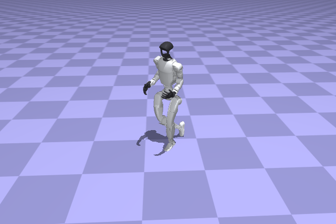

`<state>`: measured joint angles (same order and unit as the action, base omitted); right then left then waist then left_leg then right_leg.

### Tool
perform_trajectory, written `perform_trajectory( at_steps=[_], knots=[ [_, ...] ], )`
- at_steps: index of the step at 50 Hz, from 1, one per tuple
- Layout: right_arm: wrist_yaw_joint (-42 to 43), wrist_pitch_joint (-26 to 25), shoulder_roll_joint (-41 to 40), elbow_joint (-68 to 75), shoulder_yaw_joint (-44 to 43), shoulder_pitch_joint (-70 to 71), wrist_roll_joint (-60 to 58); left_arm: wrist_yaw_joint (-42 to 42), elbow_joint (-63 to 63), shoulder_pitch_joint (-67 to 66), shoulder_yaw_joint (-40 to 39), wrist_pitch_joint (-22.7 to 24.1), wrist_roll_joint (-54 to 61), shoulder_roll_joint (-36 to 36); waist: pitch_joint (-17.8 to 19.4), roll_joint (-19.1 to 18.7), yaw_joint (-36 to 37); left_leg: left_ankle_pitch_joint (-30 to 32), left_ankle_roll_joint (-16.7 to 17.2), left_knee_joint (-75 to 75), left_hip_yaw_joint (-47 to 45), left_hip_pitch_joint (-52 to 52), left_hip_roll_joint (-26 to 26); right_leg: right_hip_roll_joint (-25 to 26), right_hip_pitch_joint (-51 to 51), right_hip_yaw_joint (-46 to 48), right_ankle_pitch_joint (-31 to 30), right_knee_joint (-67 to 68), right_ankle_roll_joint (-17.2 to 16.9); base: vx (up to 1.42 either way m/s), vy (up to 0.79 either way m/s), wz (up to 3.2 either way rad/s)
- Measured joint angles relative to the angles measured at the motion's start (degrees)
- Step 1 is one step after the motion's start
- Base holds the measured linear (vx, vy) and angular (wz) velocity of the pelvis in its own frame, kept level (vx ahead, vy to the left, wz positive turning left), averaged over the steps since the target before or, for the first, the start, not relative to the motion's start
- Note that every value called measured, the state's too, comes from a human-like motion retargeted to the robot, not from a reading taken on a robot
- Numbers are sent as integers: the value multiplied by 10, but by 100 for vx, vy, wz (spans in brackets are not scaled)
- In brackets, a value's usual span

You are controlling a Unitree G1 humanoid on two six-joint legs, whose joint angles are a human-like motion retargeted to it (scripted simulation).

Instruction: Walk run

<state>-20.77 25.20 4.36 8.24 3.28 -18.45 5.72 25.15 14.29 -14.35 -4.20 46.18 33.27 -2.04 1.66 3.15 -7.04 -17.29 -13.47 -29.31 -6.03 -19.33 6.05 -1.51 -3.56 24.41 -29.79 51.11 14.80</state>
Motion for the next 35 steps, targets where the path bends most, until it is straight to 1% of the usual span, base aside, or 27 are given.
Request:
perform_trajectory(
  at_steps=[2,3,5,6,7,9,11,13,14,15,16,17,18,20,21,22,23,25,26,27,28,29,30,32,33,34,35],
  knots=[
    [-23,-17,0,36,-5,-60,9,28,16,90,-5,-34,26,3,-15,-17,9,-29,16,-6,5,22,-13,27,-83,-39,81,45,-15,115,-34,-10],
    [-38,-18,0,49,-14,-99,26,51,16,120,2,-51,41,-3,-24,-9,20,-32,23,4,-19,42,-25,43,-122,-66,115,53,-26,123,-51,-1],
    [-57,-14,12,64,-24,-163,64,59,-2,165,34,-54,66,1,-33,-2,18,-16,38,45,-25,86,-29,66,-188,-108,181,27,-65,144,-65,45],
    [-60,-10,18,66,-30,-185,73,45,-15,184,53,-46,69,9,-33,-11,1,9,49,72,-5,110,-27,65,-211,-107,205,-15,-86,132,-57,119],
    [-62,-6,26,67,-38,-206,80,32,-29,201,69,-39,70,17,-34,-19,-17,39,61,99,11,133,-24,61,-231,-103,224,-62,-103,104,-36,144],
    [-67,2,48,64,-55,-237,82,12,-57,214,83,-32,62,33,-40,-33,-58,128,96,145,33,180,-20,40,-254,-86,238,-182,-122,108,-33,110],
    [-67,9,70,60,-69,-254,78,3,-82,206,84,-33,55,49,-50,-41,-104,233,144,177,55,226,-13,29,-263,-82,254,-308,-136,152,-56,64],
    [-52,15,81,52,-74,-253,71,0,-101,184,77,-39,50,62,-58,-52,-135,334,201,193,70,269,-13,30,-264,-104,280,-402,-150,142,-48,1],
    [-39,16,79,45,-73,-246,68,-2,-110,170,74,-42,47,65,-61,-58,-143,375,234,190,67,286,-17,23,-261,-86,272,-423,-135,143,-52,-29],
    [-25,18,74,36,-72,-238,66,-4,-119,155,72,-45,44,68,-63,-63,-147,412,268,183,60,303,-23,10,-258,-51,252,-435,-109,151,-42,-36],
    [-6,17,64,24,-68,-219,65,-6,-130,142,67,-45,40,69,-67,-57,-149,443,278,157,35,300,-5,-16,-259,-25,236,-416,-61,142,-20,-48],
    [13,17,52,11,-59,-200,64,-5,-138,128,60,-46,35,70,-71,-52,-148,466,285,113,7,290,7,-31,-264,-19,244,-382,-23,120,9,-72],
    [34,18,36,-4,-40,-181,67,2,-140,112,49,-45,26,69,-74,-49,-142,471,285,36,-26,266,7,-27,-274,-54,298,-317,-4,139,-23,-80],
    [84,29,-4,-23,11,-141,82,39,-114,53,30,-34,-1,56,-78,-54,-136,473,285,-114,-10,224,-17,17,-270,-136,395,-216,2,176,-92,-46],
    [76,25,-32,-23,-4,-100,109,52,-85,33,25,-37,-13,48,-77,-44,-130,437,285,-178,56,185,17,3,-251,-122,401,-218,2,151,-109,-9],
    [67,21,-57,-25,-11,-60,134,64,-60,12,23,-39,-22,37,-78,-31,-118,399,275,-232,93,146,40,-5,-231,-121,408,-224,2,100,-80,-55],
    [58,16,-74,-30,-5,-24,156,76,-39,-11,27,-41,-22,19,-85,-12,-94,357,247,-264,74,108,44,1,-209,-142,415,-235,2,85,-60,-118],
    [65,30,-77,-51,43,36,196,101,-30,-62,20,-60,29,1,-84,-7,-81,268,159,-302,50,29,13,39,-173,-185,407,-271,2,93,-43,-149],
    [71,39,-64,-66,56,51,206,109,-28,-83,12,-71,52,-9,-81,-6,-62,240,121,-285,35,-4,6,48,-146,-192,388,-298,2,132,-46,-173],
    [75,45,-50,-81,68,65,214,116,-27,-102,3,-79,71,-17,-77,-2,-41,217,89,-258,12,-32,-5,53,-119,-195,365,-324,2,131,-42,-215],
    [74,48,-34,-94,76,76,217,119,-28,-118,-9,-82,82,-20,-74,5,-15,205,72,-212,-28,-51,-25,52,-92,-189,333,-349,2,118,-38,-241],
    [69,48,-18,-106,82,84,217,122,-31,-131,-21,-83,84,-19,-70,12,13,199,71,-156,-60,-64,-37,52,-67,-181,293,-370,2,126,-42,-266],
    [63,48,-4,-116,88,91,215,124,-34,-145,-32,-83,82,-16,-65,20,41,197,77,-95,-90,-74,-45,52,-43,-171,250,-389,2,147,-53,-256],
    [44,36,14,-126,86,88,196,121,-40,-164,-46,-80,59,-3,-53,21,84,191,93,55,-78,-72,-23,78,6,-182,166,-413,2,131,-47,-202],
    [35,29,20,-127,80,82,181,117,-44,-167,-48,-79,46,4,-47,18,97,178,96,125,-56,-67,-8,92,33,-176,126,-424,2,123,-43,-150],
    [30,21,23,-126,73,76,163,111,-48,-162,-48,-79,34,10,-38,17,111,166,127,180,-22,-62,2,97,61,-165,91,-429,-2,143,-44,-137],
    [27,14,25,-124,65,68,143,103,-53,-154,-46,-80,22,16,-29,17,125,154,173,228,17,-58,11,98,89,-153,59,-430,-7,156,-42,-83]
  ],
)
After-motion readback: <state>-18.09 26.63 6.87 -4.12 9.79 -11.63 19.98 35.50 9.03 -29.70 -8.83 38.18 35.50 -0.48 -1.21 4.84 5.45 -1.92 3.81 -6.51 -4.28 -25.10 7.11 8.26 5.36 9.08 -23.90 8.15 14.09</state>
